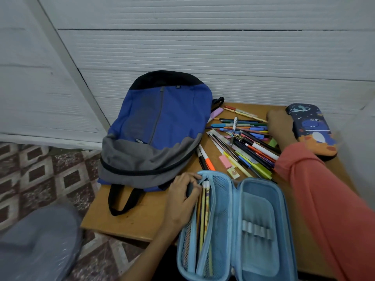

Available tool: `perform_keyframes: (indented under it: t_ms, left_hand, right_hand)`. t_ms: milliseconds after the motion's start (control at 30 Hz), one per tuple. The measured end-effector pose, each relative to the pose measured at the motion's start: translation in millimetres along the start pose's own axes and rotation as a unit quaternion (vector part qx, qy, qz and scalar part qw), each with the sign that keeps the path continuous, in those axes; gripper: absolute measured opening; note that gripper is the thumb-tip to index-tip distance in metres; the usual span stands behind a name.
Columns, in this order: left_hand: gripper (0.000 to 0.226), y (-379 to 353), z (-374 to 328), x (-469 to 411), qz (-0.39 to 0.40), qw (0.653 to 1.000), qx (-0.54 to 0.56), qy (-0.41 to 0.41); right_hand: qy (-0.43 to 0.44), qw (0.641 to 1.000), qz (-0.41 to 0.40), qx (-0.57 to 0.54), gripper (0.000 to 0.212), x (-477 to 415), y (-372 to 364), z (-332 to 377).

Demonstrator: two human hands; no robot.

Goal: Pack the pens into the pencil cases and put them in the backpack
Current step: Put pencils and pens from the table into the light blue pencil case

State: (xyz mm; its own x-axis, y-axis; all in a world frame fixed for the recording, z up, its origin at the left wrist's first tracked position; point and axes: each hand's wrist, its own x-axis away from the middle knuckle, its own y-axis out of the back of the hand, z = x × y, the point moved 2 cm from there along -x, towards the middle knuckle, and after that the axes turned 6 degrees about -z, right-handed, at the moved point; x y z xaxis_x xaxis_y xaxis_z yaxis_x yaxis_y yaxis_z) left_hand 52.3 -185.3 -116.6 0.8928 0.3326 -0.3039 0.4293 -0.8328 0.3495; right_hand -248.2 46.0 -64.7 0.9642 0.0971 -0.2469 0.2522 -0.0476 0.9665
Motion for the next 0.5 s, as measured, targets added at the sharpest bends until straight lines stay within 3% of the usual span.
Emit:
perform_keyframes:
  t_ms: [100,233,333,500]
  left_hand:
    - [0.015,-1,0,0,0.003,1.000,-0.004,0.001]
    - [0.016,-1,2,-1,0.000,1.000,-0.006,-0.002]
    - [0.019,-1,4,0,0.003,1.000,-0.010,-0.004]
    - [0.018,-1,4,-1,0.004,1.000,-0.010,-0.002]
  right_hand:
    - [-0.013,0.998,-0.005,-0.057,0.015,1,1,-6]
    - [-0.090,0.957,-0.063,-0.268,0.018,-4,19,-15]
    - [-0.099,0.874,-0.133,-0.458,0.018,2,50,-19]
    - [-0.102,0.668,-0.257,-0.690,0.012,38,113,-14]
